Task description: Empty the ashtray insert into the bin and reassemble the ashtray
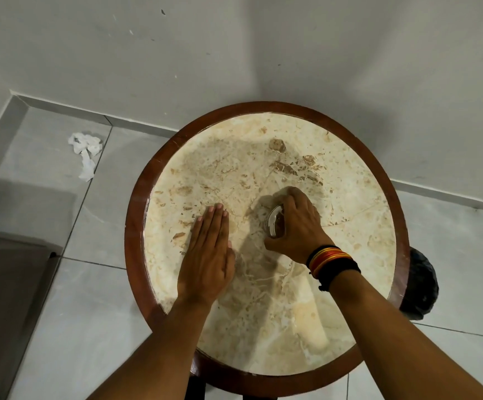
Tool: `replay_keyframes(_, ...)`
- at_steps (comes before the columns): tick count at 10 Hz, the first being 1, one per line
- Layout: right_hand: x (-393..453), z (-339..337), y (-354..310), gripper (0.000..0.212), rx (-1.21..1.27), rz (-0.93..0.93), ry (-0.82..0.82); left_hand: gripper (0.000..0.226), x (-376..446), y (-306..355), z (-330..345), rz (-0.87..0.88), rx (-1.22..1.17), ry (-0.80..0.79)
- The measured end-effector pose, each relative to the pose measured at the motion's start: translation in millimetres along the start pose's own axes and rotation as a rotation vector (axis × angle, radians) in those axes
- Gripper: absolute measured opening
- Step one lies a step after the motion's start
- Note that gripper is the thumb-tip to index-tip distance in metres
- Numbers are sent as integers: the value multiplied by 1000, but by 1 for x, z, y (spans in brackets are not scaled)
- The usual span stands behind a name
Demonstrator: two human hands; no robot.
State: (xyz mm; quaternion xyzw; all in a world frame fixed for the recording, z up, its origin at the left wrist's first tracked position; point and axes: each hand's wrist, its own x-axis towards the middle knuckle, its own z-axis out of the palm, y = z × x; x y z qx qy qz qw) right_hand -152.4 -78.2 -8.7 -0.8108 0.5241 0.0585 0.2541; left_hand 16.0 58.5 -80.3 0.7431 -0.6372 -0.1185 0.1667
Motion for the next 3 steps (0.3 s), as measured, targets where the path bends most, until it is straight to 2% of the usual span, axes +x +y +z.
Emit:
replay_keyframes(1,-1,-4,4,102,14,6,3,62,0,-1,2,1,-25,-7)
replay_keyframes(2,-5,-10,5,99,27,-8,207,62,-2,0,0,8,-11,-11)
replay_keyframes(3,-12,-13,9,84,12,-20,418,62,3,3,-7,34,2,-5)
